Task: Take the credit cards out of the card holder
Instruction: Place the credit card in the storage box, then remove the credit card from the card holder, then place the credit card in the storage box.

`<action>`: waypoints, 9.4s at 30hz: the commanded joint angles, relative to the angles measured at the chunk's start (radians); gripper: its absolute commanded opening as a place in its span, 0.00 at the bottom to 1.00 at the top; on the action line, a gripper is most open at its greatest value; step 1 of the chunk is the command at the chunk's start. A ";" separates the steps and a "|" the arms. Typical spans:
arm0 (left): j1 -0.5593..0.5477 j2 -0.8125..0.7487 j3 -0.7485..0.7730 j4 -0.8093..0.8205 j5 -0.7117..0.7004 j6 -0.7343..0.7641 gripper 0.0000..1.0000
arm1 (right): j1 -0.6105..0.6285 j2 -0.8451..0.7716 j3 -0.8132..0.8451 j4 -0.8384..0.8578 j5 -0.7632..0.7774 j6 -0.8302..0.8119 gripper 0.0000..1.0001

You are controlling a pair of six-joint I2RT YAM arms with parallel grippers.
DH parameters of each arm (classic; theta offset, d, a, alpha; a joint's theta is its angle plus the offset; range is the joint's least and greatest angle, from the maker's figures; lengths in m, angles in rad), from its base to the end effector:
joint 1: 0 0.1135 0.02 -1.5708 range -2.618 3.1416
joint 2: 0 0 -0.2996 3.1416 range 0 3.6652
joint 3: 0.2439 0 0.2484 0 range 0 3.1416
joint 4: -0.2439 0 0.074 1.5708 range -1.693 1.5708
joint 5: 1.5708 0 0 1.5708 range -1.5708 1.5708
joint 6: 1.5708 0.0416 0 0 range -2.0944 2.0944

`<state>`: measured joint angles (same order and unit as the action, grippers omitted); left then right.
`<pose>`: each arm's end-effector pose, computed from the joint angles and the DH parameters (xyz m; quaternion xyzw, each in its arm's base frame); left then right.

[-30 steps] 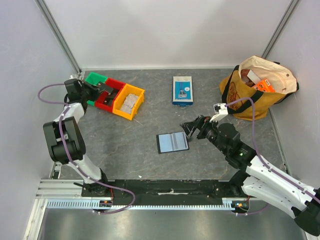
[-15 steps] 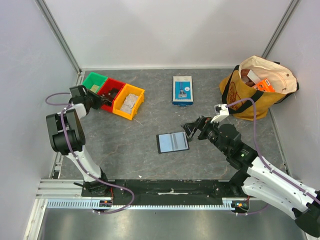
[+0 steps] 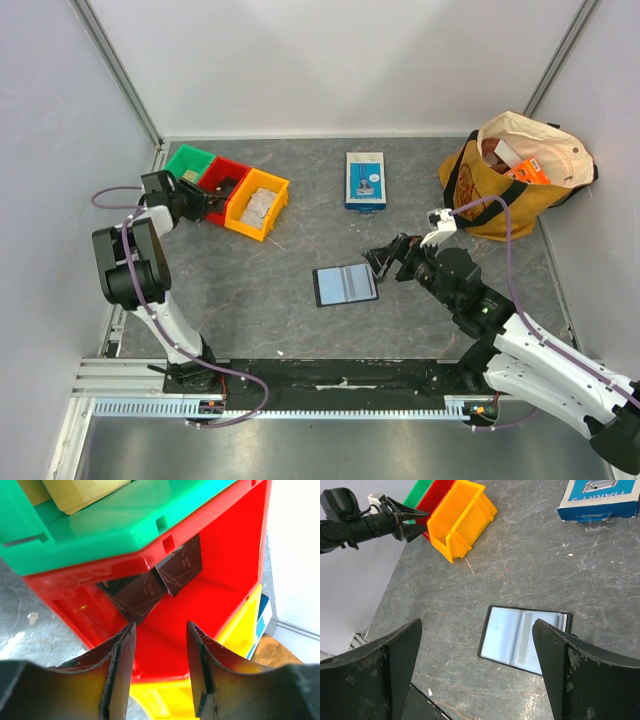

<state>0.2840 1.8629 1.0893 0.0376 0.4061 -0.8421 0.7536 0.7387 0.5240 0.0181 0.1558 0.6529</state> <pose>0.3922 0.0974 0.1996 -0.4088 0.8008 -0.2866 0.3309 0.1209 0.1045 0.3000 0.0105 0.7723 0.3631 0.5212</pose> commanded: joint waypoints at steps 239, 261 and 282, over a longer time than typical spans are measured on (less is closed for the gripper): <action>-0.919 -0.728 -0.801 1.007 0.056 -0.198 0.02 | -0.324 0.363 0.116 0.237 -0.987 0.062 0.29; -0.479 -1.000 -0.872 0.567 -0.436 -0.341 0.02 | -0.323 0.113 0.116 -0.095 -0.499 -0.211 0.98; -0.367 -0.289 -0.431 0.558 -0.359 -0.430 0.02 | -0.324 0.082 0.064 -0.129 -0.466 -0.286 0.98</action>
<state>-0.0853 1.5124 0.5751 0.6022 0.0368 -1.2491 0.4297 0.8337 0.5949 -0.1146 -0.3309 0.3962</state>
